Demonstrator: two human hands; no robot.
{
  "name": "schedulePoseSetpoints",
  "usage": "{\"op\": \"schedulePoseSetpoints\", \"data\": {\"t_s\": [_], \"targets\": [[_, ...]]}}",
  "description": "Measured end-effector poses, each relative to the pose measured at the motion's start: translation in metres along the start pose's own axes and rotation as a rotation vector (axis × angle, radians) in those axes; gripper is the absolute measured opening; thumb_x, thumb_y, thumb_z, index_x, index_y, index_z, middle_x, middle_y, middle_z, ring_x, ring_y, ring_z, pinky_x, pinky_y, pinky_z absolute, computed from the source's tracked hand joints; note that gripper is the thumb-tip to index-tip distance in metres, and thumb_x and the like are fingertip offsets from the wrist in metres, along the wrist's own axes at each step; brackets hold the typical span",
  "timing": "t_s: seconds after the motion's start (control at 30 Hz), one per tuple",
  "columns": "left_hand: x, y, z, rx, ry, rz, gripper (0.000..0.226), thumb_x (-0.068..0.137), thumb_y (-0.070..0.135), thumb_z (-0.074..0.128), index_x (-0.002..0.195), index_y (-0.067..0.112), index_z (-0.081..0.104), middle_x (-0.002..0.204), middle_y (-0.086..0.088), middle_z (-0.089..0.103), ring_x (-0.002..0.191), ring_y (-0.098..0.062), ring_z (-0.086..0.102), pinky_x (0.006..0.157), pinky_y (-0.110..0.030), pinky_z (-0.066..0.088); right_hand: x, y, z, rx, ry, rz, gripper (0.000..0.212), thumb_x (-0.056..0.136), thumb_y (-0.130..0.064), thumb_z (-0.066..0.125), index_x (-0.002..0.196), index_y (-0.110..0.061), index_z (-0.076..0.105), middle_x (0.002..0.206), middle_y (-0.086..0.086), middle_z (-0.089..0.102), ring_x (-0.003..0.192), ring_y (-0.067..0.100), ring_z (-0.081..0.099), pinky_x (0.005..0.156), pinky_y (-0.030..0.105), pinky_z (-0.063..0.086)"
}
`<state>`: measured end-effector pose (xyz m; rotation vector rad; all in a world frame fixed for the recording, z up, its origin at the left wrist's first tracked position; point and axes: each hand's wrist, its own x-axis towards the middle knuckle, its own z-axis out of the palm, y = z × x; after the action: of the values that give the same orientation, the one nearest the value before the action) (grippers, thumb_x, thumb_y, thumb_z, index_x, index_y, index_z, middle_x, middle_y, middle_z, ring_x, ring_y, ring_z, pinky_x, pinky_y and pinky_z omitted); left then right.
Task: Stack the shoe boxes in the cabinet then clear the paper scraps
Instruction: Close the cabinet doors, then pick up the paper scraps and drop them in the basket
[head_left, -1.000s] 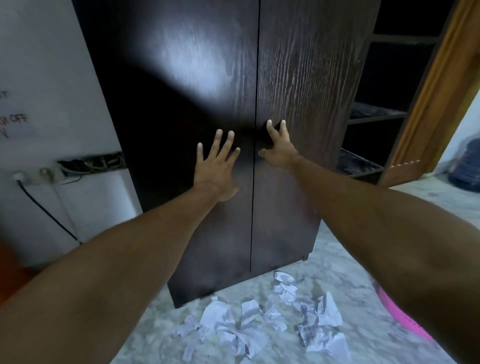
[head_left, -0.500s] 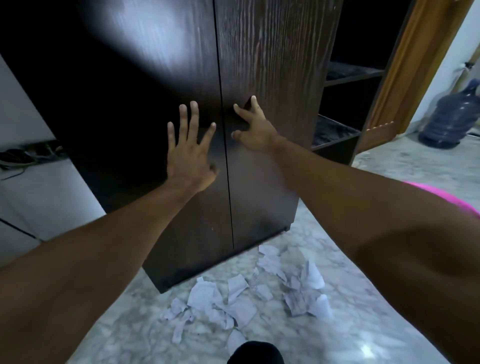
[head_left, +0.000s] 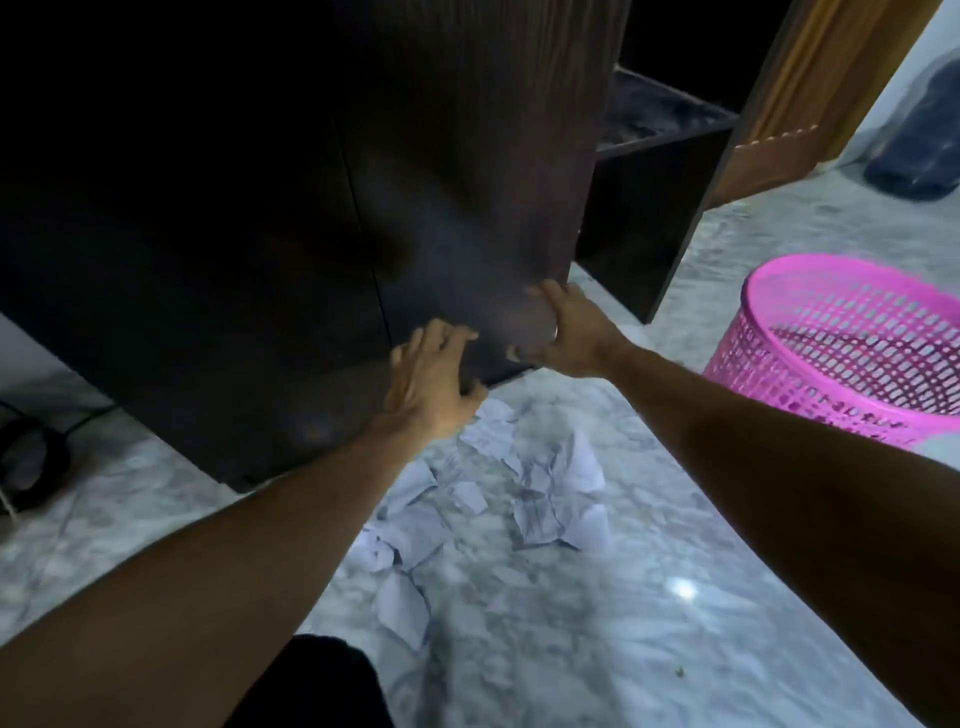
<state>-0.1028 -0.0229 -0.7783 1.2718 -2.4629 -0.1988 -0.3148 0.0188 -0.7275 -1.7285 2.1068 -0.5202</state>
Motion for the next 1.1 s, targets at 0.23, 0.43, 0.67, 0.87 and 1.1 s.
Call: {"op": "schedulePoseSetpoints", "data": {"t_s": [0.23, 0.43, 0.67, 0.87, 1.1], "targets": [[-0.096, -0.06, 0.165, 0.065, -0.376, -0.348, 0.101, 0.07, 0.086, 0.059, 0.155, 0.057, 0.013, 0.17, 0.001, -0.002, 0.156, -0.039, 0.001, 0.115, -0.075, 0.011, -0.038, 0.144, 0.162, -0.207, -0.427, 0.148, 0.14, 0.042, -0.092, 0.076, 0.152, -0.065, -0.007, 0.17, 0.0, -0.026, 0.158, 0.044, -0.015, 0.118, 0.077, 0.017], [-0.116, -0.073, 0.232, 0.037, -0.362, -0.527, 0.111, 0.055, 0.107, 0.039, 0.146, 0.071, -0.014, 0.168, 0.004, -0.03, 0.154, -0.045, -0.023, 0.109, -0.085, 0.001, -0.049, 0.183, 0.256, -0.266, -0.405, 0.163, 0.14, 0.037, -0.107, 0.056, 0.148, -0.068, -0.02, 0.163, 0.005, -0.044, 0.152, 0.051, -0.028, 0.113, 0.083, 0.009], [-0.133, -0.08, 0.284, 0.131, -0.306, -0.417, 0.083, 0.079, 0.095, 0.032, 0.153, 0.064, 0.014, 0.173, 0.005, 0.004, 0.158, -0.04, -0.004, 0.116, -0.075, 0.003, -0.058, 0.196, 0.305, -0.316, -0.038, 0.011, 0.078, 0.084, -0.081, 0.046, 0.153, -0.047, 0.037, 0.163, 0.019, 0.031, 0.148, 0.048, 0.027, 0.113, 0.059, 0.033], [-0.144, -0.084, 0.292, 0.09, -0.045, -0.223, 0.054, 0.076, 0.052, 0.073, 0.125, 0.033, 0.063, 0.126, 0.001, 0.053, 0.111, -0.029, 0.052, 0.086, -0.044, 0.046, -0.064, 0.2, 0.323, -0.228, 0.227, -0.15, 0.039, 0.086, -0.047, 0.063, 0.117, -0.025, 0.069, 0.107, 0.006, 0.058, 0.095, 0.029, 0.054, 0.066, 0.04, 0.054], [-0.139, -0.08, 0.296, -0.059, 0.05, -0.192, 0.018, 0.074, 0.032, 0.071, 0.088, 0.02, 0.069, 0.089, 0.0, 0.057, 0.074, -0.023, 0.063, 0.05, -0.034, 0.051, -0.054, 0.195, 0.321, -0.138, 0.115, -0.102, 0.037, 0.084, -0.044, 0.055, 0.106, -0.017, 0.066, 0.095, 0.004, 0.059, 0.052, 0.032, 0.061, 0.044, 0.03, 0.046]]}}
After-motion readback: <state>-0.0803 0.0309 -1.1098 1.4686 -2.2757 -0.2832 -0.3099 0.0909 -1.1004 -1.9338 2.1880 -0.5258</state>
